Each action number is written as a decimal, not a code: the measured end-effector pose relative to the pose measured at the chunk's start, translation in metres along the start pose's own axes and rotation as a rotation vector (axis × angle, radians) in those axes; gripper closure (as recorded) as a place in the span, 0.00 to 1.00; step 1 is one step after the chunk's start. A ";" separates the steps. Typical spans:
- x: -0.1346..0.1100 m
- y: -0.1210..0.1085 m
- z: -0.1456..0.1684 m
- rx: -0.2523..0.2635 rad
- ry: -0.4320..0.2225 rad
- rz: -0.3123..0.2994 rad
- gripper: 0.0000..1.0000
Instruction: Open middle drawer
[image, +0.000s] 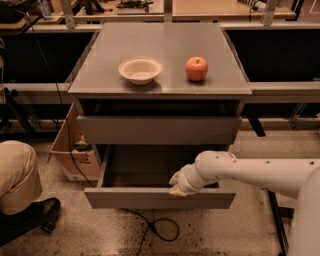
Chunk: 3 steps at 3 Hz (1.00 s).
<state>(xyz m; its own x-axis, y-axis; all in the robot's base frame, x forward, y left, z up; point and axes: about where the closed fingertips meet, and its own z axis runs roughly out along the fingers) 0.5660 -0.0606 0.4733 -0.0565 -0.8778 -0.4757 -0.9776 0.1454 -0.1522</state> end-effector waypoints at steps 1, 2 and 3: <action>-0.010 0.034 -0.021 -0.045 0.005 -0.014 0.17; -0.019 0.050 -0.036 -0.079 0.017 -0.040 0.00; -0.023 0.043 -0.043 -0.068 0.025 -0.059 0.15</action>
Offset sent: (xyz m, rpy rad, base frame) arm -0.0753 0.0088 0.0530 -0.0402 0.0735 0.1105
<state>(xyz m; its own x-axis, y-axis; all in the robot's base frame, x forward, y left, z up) 0.5166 -0.0539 0.5145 -0.0031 -0.8951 -0.4459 -0.9908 0.0629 -0.1195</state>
